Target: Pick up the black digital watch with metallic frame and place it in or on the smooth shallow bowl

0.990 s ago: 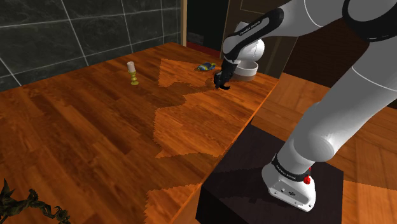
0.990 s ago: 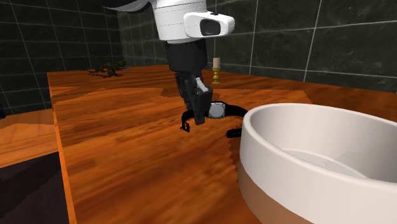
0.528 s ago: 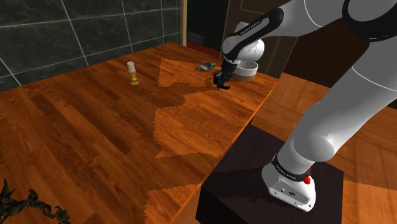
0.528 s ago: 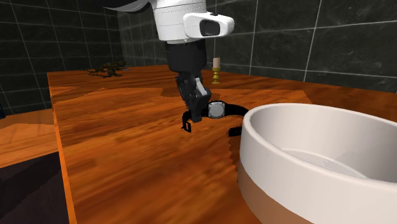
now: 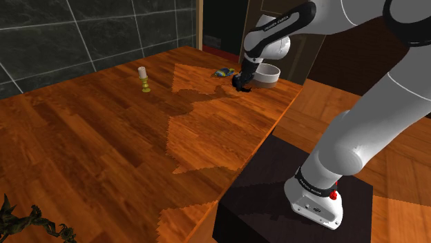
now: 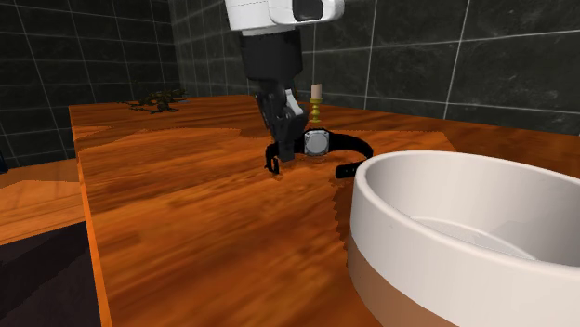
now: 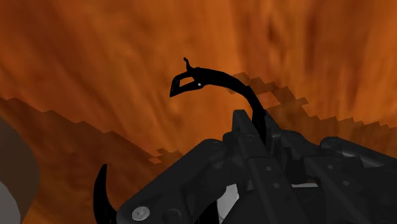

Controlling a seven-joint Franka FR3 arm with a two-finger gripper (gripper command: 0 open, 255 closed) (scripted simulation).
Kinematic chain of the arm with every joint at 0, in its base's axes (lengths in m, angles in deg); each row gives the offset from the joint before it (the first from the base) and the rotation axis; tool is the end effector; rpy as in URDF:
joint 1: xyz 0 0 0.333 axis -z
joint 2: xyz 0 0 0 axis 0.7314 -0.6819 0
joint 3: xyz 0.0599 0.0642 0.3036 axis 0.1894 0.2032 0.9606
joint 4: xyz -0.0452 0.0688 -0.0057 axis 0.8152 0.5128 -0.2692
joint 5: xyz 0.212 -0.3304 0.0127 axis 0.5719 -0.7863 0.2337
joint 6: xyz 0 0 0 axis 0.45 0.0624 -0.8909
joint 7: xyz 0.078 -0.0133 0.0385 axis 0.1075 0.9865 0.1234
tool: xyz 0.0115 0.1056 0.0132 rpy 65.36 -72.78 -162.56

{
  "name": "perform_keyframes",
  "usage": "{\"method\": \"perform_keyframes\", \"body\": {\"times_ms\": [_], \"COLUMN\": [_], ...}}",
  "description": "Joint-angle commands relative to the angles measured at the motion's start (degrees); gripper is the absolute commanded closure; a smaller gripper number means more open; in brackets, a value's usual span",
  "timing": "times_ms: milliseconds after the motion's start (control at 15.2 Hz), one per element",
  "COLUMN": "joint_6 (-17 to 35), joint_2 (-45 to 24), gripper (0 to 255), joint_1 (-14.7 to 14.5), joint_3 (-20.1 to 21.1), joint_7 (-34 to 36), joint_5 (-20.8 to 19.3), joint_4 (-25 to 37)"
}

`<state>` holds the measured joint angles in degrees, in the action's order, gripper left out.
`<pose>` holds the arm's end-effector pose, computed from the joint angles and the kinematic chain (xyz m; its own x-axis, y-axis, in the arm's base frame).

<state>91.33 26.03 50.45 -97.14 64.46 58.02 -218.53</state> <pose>0.4388 -0.2034 0.3866 0.9470 -0.2665 0.1796 -0.2471 -0.9611 -0.1232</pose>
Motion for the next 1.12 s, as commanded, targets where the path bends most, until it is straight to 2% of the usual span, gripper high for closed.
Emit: {"method": "perform_keyframes", "body": {"times_ms": [0,1056], "joint_6": [-1.6,-14.2], "joint_2": [1.1,6.4], "gripper": [255,255], "joint_1": [0.2,0.9], "joint_3": [0.2,1.6], "joint_7": [0.8,4.5], "joint_5": [-0.8,-4.0], "joint_4": [0.6,8.3]}}
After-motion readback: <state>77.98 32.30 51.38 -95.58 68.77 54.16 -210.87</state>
